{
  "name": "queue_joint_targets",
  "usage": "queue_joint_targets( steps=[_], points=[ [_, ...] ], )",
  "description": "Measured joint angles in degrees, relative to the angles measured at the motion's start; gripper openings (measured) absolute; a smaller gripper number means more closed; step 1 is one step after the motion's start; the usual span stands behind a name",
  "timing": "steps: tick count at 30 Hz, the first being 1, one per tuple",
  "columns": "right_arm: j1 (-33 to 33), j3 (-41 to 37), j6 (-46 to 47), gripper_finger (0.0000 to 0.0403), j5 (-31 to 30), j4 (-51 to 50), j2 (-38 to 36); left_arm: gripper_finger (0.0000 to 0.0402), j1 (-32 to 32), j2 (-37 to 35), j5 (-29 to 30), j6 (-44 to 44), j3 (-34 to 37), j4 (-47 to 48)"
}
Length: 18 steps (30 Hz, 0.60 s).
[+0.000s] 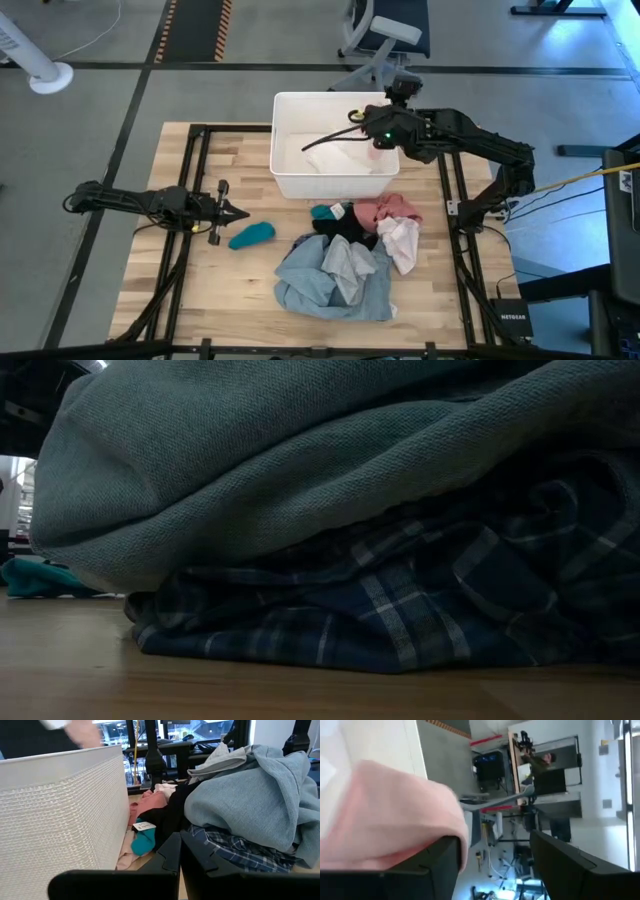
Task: Sort clothes
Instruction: Put the bottom light pink sock into the white laundry bin
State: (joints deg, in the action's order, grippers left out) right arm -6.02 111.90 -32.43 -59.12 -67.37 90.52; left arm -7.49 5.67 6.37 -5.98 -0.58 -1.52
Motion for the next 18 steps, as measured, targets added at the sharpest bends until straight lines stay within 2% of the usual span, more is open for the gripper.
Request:
queue_joint_targets(
  steps=[2,4,6,8,15,18],
  points=[
    [0.0,0.0,-1.9,0.0246,6.4,0.0,0.0,0.0001,0.0,0.0,0.0,0.0,0.0,0.0],
    [0.0,0.1,-2.7,0.0246,18.3,-2.4,0.0,0.0001,0.0,0.1,0.0,0.0,0.0,0.0],
    [0.0,0.0,-2.6,0.0246,25.9,-5.0,0.1,0.0001,0.0,0.1,0.0,0.0,0.0,0.0],
    [0.6,0.0,-1.3,0.0246,27.2,-6.4,0.5,0.0001,0.0,0.0,0.0,0.0,0.0,0.0],
    [4.4,0.0,5.8,0.0246,22.3,-15.9,0.5,0.0001,0.0,0.0,0.1,0.0,0.0,0.0],
    [5.5,0.0,10.0,0.0246,22.0,-20.0,0.5,0.0001,0.0,0.0,0.1,0.0,0.0,0.0]
  ],
)
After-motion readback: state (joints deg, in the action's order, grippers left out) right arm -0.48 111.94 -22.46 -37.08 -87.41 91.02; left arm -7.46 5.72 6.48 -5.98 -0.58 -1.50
